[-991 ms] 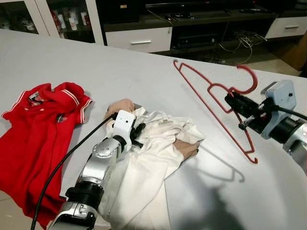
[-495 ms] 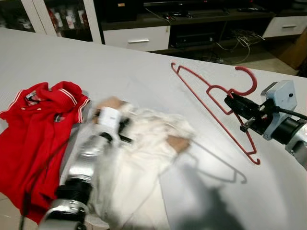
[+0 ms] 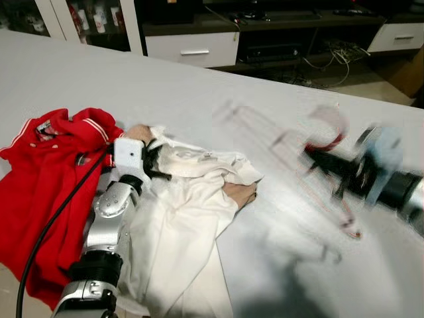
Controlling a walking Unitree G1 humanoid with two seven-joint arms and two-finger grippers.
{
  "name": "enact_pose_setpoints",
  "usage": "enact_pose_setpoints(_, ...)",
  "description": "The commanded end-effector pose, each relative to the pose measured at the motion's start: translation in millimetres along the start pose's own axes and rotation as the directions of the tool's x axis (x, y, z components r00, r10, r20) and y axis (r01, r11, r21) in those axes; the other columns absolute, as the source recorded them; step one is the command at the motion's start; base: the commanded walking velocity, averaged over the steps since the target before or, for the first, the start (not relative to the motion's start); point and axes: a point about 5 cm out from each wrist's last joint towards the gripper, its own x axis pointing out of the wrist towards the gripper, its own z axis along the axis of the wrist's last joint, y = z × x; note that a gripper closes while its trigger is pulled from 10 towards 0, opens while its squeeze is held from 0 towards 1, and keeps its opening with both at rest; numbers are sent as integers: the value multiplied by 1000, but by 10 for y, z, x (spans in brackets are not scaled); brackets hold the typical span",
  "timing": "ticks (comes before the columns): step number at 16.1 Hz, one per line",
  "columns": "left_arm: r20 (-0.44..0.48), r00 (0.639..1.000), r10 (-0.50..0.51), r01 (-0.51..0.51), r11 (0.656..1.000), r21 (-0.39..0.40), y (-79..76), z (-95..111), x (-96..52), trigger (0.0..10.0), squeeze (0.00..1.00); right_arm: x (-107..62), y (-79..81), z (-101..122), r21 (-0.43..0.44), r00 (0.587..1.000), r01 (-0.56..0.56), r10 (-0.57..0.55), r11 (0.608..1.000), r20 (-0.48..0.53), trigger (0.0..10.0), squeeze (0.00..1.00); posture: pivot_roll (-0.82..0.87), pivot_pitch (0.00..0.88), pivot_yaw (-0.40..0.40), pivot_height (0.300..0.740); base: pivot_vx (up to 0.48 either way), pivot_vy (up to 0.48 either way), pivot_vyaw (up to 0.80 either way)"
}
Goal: Hang hanger
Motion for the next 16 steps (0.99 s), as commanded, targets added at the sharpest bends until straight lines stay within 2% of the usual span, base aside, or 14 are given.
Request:
enact_pose_setpoints(1, 44, 999, -2, 2, 1000, 1, -16, 68, 11, 0, 0, -7, 48, 63, -36, 998, -54, 54, 998, 11, 10000, 0, 23, 120, -51, 740, 0, 0, 0)
enact_pose_setpoints(6, 138, 989, -58, 54, 998, 31, -99, 330, 189, 0, 0, -48, 150, 168, -111, 973, -230, 230, 967, -18, 10000, 0, 29, 110, -48, 740, 0, 0, 0)
enact_pose_setpoints(9, 165, 981, -100, 91, 994, 60, -171, 462, 310, 0, 0, -46, 178, 164, -145, 966, -259, 255, 955, -49, 10000, 0, 28, 106, -42, 740, 0, 0, 0)
enact_pose_setpoints(12, 174, 970, -168, 152, 983, 101, -302, 525, 364, 0, 0, 47, 9, 130, -153, 991, -119, 108, 981, -79, 10000, 0, 22, 102, -36, 740, 0, 0, 0)
enact_pose_setpoints(16, 171, 967, -190, 170, 977, 126, -332, 514, 352, 0, 0, 60, -140, 77, -145, 993, -13, -4, 989, -116, 10000, 0, 27, 100, -38, 740, 0, 0, 0)
